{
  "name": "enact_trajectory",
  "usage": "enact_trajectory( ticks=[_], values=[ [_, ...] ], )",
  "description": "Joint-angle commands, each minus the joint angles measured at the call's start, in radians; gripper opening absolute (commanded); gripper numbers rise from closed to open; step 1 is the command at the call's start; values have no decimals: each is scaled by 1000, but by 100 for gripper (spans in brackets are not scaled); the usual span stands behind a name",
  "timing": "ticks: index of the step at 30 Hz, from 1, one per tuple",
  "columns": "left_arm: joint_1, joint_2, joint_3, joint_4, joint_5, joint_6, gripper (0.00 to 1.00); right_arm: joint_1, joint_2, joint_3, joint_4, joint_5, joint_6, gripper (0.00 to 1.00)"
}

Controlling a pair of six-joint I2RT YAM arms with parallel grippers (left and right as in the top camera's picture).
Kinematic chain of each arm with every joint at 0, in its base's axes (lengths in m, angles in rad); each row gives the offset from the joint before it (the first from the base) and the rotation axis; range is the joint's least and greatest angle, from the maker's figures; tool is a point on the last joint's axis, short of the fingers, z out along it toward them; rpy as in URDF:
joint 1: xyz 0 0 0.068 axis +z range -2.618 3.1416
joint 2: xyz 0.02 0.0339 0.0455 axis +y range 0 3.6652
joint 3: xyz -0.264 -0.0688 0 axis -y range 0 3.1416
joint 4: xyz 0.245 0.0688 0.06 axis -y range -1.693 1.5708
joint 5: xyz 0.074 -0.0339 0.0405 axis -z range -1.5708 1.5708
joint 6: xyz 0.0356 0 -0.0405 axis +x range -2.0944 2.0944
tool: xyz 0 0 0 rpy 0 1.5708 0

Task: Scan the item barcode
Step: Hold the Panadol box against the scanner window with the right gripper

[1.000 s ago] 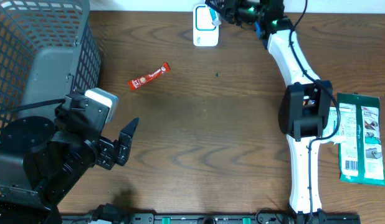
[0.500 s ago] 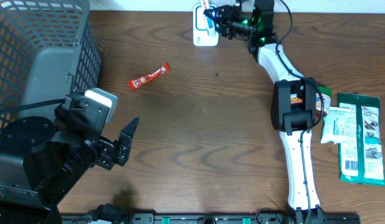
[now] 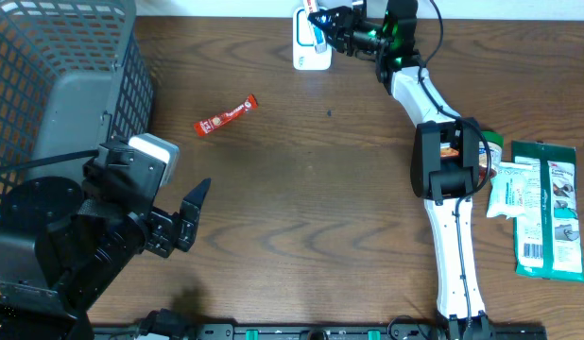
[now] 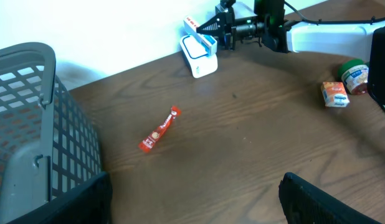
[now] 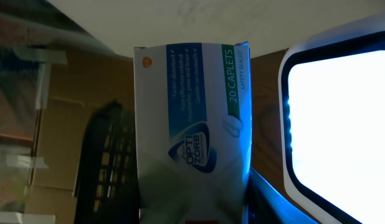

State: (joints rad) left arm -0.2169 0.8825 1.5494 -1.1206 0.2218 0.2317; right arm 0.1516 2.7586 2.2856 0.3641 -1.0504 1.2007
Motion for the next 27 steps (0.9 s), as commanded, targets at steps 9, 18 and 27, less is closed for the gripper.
enact_trajectory(
  ticks=[9,18,27],
  values=[
    [2,1,6,-1,-6,-5,86,-23,41,8,2,-64,91,1],
    [2,1,6,-1,-6,-5,86,-47,41,8,-16,-85,156,1],
    [2,1,6,-1,-6,-5,86,-5,41,8,6,-81,100,1]
  ],
)
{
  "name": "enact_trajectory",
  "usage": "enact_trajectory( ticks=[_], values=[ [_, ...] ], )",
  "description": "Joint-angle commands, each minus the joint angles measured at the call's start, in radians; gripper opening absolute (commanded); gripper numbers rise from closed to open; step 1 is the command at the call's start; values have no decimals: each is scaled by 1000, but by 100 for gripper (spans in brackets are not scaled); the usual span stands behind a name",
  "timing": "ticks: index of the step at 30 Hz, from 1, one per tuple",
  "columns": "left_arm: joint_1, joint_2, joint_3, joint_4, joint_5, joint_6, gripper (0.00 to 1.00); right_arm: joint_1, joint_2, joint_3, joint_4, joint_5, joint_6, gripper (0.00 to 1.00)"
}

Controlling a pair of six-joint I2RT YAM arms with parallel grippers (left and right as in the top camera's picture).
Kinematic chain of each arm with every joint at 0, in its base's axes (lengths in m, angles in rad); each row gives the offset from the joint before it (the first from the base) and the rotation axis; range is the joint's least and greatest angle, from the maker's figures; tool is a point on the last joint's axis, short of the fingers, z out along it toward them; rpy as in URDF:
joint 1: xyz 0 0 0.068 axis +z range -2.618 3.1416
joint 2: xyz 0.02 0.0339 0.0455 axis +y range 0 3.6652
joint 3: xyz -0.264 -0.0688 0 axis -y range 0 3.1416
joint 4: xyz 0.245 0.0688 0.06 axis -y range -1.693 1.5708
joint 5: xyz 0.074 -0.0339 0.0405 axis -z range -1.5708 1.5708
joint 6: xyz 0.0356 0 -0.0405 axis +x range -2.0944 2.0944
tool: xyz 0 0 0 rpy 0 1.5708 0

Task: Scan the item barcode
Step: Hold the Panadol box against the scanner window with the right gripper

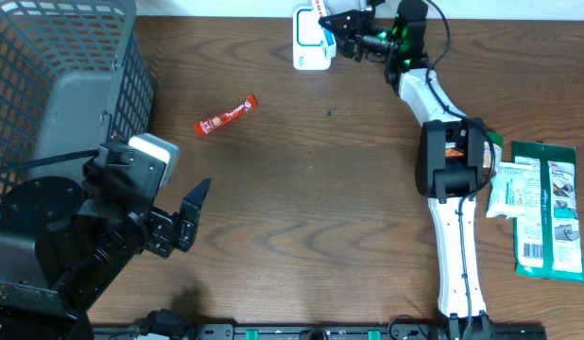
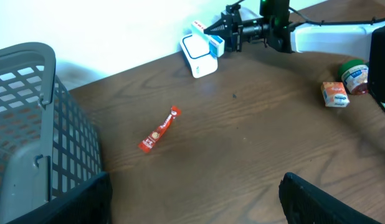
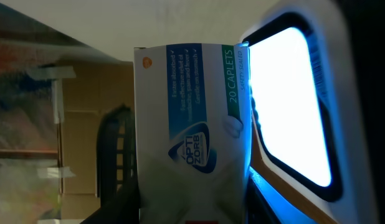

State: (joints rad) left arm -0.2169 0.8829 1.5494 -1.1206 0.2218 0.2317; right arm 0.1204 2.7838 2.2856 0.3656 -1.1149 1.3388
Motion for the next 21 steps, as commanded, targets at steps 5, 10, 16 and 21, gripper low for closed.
enact_trajectory(
  ticks=[5,10,16,21],
  values=[
    [2,1,6,-1,-6,-5,86,10,16,9,72,-75,-39,1],
    [2,1,6,-1,-6,-5,86,5,-8,12,514,-236,119,1],
    [2,1,6,-1,-6,-5,86,17,-77,12,658,-245,170,1],
    [2,1,6,-1,-6,-5,86,49,-80,12,518,-198,77,1]
  ],
)
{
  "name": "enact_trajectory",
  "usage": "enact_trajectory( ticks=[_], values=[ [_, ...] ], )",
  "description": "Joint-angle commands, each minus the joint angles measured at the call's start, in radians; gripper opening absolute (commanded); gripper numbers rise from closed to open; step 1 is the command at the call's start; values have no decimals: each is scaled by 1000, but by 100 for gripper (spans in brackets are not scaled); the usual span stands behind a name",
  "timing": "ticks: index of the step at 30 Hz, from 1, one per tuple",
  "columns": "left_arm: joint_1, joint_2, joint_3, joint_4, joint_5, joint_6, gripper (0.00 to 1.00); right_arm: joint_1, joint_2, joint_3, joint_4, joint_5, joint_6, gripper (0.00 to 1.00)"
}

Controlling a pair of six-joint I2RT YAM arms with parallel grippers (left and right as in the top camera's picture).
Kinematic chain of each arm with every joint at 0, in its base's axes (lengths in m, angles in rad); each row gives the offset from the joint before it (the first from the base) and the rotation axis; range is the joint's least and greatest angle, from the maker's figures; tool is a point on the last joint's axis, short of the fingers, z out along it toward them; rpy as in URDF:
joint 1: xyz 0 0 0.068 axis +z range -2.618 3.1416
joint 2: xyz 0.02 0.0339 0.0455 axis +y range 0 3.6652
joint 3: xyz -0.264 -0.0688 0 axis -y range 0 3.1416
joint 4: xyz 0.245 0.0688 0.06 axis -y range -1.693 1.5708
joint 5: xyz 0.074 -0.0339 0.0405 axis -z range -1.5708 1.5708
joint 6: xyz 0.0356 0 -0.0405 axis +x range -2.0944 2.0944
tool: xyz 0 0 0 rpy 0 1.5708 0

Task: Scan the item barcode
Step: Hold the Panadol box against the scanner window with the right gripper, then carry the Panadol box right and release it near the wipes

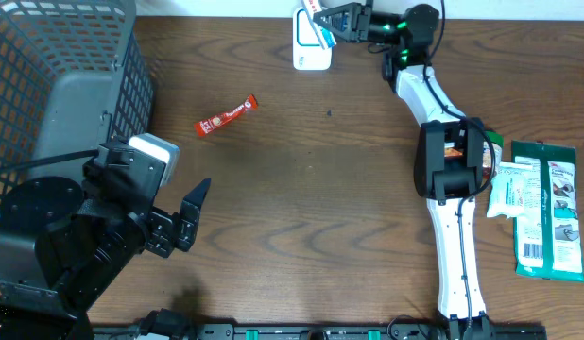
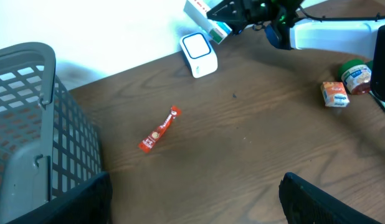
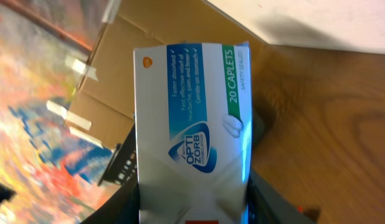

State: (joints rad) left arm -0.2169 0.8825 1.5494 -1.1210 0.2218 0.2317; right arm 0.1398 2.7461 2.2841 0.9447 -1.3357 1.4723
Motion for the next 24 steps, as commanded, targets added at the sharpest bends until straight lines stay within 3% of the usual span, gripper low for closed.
enact_trajectory(
  ticks=[1,6,11,13,16,19,24],
  values=[
    [2,1,6,-1,-6,-5,86,38,-43,13,-171,49,-145,2],
    [2,1,6,0,-6,-5,86,33,-43,13,-708,196,-456,2],
    [2,1,6,0,-6,-5,86,9,-64,13,-841,231,-559,2],
    [2,1,6,0,-6,-5,86,2,-118,13,-949,250,-687,2],
    [2,1,6,0,-6,-5,86,4,-242,13,-1294,420,-974,1],
    [2,1,6,0,-6,-5,86,21,-402,13,-1638,724,-1238,1],
    [2,1,6,-1,-6,-5,86,57,-604,7,-1987,1219,-1343,1]
  ],
)
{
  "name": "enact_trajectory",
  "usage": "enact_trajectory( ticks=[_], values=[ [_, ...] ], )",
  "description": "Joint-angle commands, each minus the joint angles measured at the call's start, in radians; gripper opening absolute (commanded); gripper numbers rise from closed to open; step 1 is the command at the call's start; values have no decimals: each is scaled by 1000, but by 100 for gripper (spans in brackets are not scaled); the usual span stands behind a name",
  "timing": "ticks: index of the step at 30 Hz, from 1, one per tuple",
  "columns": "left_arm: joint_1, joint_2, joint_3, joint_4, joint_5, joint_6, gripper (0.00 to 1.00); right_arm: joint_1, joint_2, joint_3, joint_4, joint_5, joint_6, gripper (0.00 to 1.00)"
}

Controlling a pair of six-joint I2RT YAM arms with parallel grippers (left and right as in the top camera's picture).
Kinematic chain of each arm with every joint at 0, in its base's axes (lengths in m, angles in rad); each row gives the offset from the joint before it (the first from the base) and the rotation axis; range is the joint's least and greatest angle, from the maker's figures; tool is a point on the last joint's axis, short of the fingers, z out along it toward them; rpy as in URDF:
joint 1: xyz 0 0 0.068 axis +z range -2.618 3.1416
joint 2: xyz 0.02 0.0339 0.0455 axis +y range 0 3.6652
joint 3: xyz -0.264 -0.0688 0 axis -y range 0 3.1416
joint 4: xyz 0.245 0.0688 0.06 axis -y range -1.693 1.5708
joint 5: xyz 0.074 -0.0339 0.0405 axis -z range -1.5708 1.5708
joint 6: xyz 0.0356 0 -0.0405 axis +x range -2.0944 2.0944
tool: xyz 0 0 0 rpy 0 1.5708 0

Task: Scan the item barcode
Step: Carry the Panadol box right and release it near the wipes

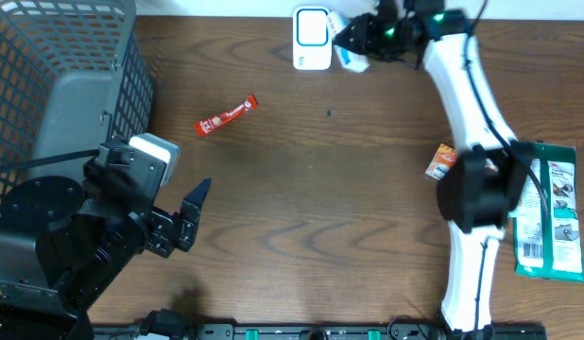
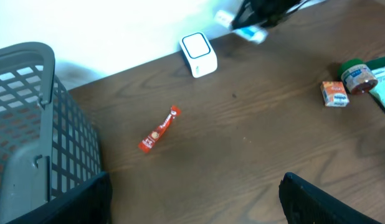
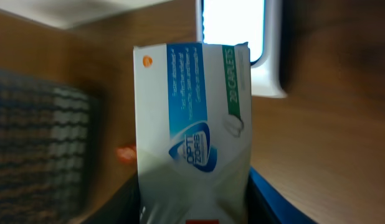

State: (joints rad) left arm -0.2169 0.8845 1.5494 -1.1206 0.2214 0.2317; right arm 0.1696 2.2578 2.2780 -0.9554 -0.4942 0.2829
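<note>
My right gripper point(image 1: 353, 42) is shut on a white and blue caplet box point(image 3: 192, 130), held in the air just right of the white barcode scanner point(image 1: 312, 39) at the table's far edge. In the right wrist view the box fills the middle and the scanner point(image 3: 239, 43) shows behind it. The left wrist view shows the box point(image 2: 242, 28) blurred, up right of the scanner point(image 2: 199, 54). My left gripper point(image 2: 192, 199) stands open at the near left with nothing between its fingers.
A grey wire basket point(image 1: 56, 85) stands at the far left. A red sachet point(image 1: 227, 115) lies on the table left of centre. An orange packet point(image 1: 441, 162), a green-lidded jar point(image 2: 356, 73) and green and white packets point(image 1: 547, 208) lie at the right.
My right gripper with the caplet box has moved from above the scanner to just right of it, and the arm has swung over. The left arm has not moved.
My right gripper held the caplet box right in front of the scanner's lit window. Then it was still close against the scanner, then lifted above it. Now it holds the box right of the scanner. The left gripper stayed open and still throughout.
</note>
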Motion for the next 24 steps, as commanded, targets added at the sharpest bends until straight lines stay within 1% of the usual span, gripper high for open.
enact_trajectory(
  ticks=[1,3,5,7,8,9,10,11,12,14,17,20,24],
  values=[
    [2,-1,6,-1,-6,-5,86,30,-140,7,-122,435,-154,1],
    [2,-1,6,-1,-6,-5,86,32,-211,-65,-159,528,-153,1],
    [2,-1,6,-1,-6,-5,86,24,-312,-233,-109,592,-148,1],
    [2,-1,6,-1,-6,-5,86,7,-421,-435,-5,628,-146,1],
    [2,-1,6,-1,-6,-5,86,-12,-497,-579,77,661,-137,1],
    [2,-1,6,-1,-6,-5,86,-23,-535,-649,115,679,-131,1],
    [2,-1,6,-1,-6,-5,86,-61,-623,-814,199,715,-110,1],
    [2,-1,6,-1,-6,-5,86,-74,-644,-858,220,723,-103,1],
    [2,-1,6,-1,-6,-5,86,-129,-708,-992,277,759,-72,1],
    [2,-1,6,-1,-6,-5,86,-200,-754,-1112,320,789,-38,1],
    [2,-1,6,-1,-6,-5,86,-278,-778,-1228,417,727,-64,1],
    [2,-1,6,-1,-6,-5,86,-286,-778,-1259,485,733,-79,1],
    [2,-1,6,-1,-6,-5,86,-290,-765,-1260,504,729,-119,1]
  ],
)
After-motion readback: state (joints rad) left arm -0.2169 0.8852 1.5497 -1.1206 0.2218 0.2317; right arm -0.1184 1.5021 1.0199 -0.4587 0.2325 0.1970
